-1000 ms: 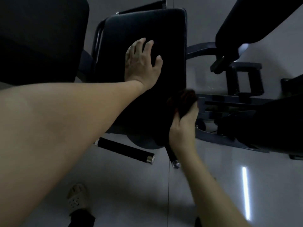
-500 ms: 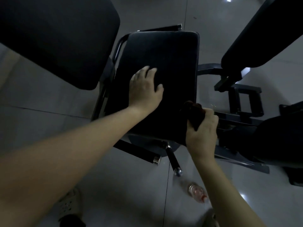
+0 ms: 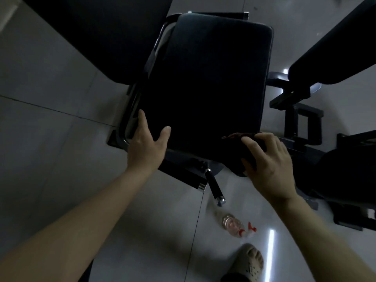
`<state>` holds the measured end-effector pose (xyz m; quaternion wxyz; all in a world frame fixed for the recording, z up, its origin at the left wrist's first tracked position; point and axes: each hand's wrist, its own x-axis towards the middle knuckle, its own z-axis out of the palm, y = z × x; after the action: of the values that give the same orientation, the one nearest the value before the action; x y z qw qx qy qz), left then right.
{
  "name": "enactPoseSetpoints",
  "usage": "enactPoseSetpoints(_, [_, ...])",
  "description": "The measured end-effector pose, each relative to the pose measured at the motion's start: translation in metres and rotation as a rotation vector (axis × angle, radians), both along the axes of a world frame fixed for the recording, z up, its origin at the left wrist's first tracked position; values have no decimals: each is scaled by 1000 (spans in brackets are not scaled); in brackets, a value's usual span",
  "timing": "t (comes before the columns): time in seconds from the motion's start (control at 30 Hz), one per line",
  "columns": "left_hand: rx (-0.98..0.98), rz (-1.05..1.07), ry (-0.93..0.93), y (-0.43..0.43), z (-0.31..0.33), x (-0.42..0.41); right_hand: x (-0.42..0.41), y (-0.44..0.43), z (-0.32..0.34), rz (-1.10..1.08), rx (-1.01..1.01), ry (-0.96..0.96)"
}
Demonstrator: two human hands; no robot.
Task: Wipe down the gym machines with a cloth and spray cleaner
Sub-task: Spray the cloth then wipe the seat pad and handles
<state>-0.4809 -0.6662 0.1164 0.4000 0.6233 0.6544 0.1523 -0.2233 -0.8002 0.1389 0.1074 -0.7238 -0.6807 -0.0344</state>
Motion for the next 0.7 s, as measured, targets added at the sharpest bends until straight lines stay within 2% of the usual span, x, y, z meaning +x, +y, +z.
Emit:
enactPoseSetpoints(0.13, [-51,-3,-86,0,-1,-4,3,29,-5,216,-68,-243])
enactPoseSetpoints(0.27, [-24,-66,-58,5,-4,-10,-38,81,-8,364,-239,-460])
enactPoseSetpoints(0.4, [-10,-22,-73,0,-6,-10,-85,115,-12,426,-216,-442])
enactPoseSetpoints(0.6, [-78,21,-139,3,1,-14,9,35,2,301,-305,-340])
enactPoseSetpoints(0.7, [-123,32,-226,2,-4,-17,14,41,6,315,-339,-347])
